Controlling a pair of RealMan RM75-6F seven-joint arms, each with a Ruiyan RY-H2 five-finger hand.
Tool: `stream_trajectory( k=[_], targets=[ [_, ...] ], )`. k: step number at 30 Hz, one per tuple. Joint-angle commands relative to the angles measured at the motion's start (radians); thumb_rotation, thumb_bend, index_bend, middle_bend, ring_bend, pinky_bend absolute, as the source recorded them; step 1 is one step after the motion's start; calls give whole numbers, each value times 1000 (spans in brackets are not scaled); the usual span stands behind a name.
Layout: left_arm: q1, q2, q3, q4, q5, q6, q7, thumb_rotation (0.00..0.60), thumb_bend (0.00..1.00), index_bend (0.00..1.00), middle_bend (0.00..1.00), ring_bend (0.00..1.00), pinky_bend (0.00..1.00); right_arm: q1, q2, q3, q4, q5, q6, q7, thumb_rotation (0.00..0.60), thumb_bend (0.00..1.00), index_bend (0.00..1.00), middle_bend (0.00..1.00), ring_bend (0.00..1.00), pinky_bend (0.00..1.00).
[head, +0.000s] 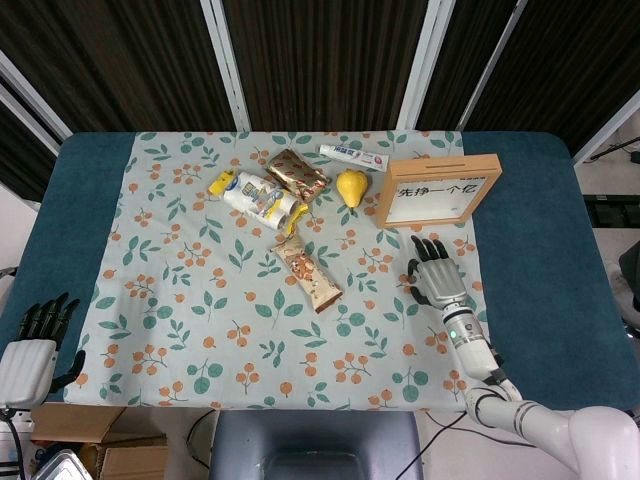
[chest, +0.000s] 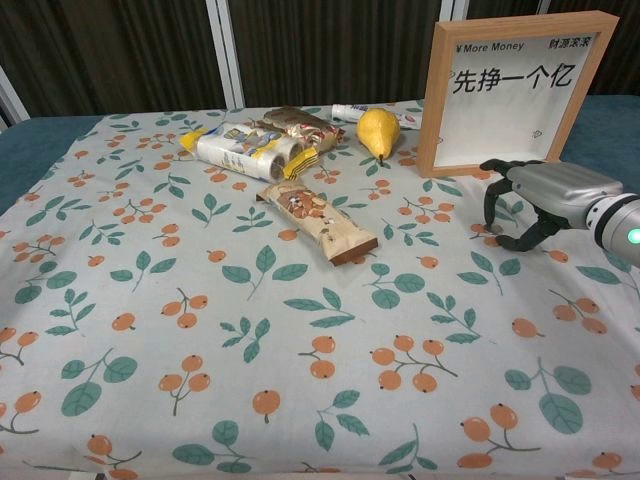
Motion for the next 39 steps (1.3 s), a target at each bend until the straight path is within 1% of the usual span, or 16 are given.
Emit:
stream_trajectory(
  k=[1,9,31,39],
  targets=[
    [0,-1,0,1,0,0,-1,600,415,0,0,0,0,1,-2,0,2,1,-2,-1,600,429,570,7,0,0],
    [-2,-2,0,5,-4,-6,-2,600,416,0,0,0,0,4,-12,1,17,3,-7,-4,600,429,572,8,0,0],
    [0,-6,2,26,-7,-8,-25,600,415,0,0,0,0,12,-43,3,63,-8,-4,8,600,430,619,19,0,0],
    [-3,-10,-1,32,-7,-12,-33,600,415,0,0,0,0,14,-50,2,76,-16,3,12,600,430,594,23,0,0]
  ],
)
